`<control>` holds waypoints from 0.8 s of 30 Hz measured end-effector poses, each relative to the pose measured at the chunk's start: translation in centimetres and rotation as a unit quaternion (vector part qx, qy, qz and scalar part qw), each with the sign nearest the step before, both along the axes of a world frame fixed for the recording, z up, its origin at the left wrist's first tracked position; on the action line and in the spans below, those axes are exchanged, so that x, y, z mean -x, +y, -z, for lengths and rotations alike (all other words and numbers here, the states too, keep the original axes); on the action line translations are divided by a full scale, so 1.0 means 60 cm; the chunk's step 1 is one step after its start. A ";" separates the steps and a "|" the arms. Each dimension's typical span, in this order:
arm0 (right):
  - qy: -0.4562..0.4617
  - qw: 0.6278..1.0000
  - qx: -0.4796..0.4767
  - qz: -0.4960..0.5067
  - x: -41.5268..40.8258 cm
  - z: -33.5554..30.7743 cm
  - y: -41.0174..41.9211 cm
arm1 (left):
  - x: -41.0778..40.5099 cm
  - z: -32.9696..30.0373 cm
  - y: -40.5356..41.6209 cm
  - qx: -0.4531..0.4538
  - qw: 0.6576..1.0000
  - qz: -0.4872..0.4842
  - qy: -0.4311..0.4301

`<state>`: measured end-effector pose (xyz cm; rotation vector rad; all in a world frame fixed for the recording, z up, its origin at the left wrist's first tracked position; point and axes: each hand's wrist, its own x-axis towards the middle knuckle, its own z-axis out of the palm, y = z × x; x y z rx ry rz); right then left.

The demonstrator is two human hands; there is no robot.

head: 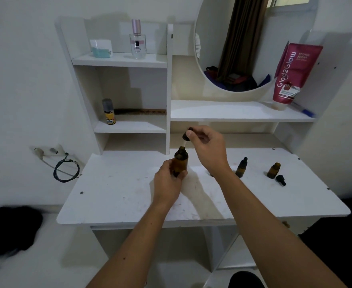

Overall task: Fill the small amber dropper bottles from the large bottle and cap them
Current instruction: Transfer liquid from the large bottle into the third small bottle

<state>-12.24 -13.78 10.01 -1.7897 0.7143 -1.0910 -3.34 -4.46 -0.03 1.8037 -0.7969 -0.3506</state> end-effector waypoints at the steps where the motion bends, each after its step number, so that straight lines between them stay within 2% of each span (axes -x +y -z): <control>1: -0.009 1.000 0.009 0.002 0.002 -0.008 0.001 | 0.000 0.000 0.000 -0.002 1.000 0.000 0.000; 9: -0.074 0.997 0.029 0.022 0.036 -0.040 0.005 | 0.006 0.004 0.004 0.015 0.999 -0.024 0.016; 15: -0.118 0.991 0.036 0.044 0.101 -0.031 0.008 | 0.046 0.003 0.029 0.065 0.991 -0.104 0.045; 19: -0.121 0.990 0.022 0.068 0.169 -0.006 -0.007 | 0.102 0.008 0.022 0.080 0.994 -0.054 0.042; 24: -0.097 0.986 0.010 0.136 0.265 0.019 -0.048 | 0.196 0.007 -0.031 0.078 0.994 0.058 0.046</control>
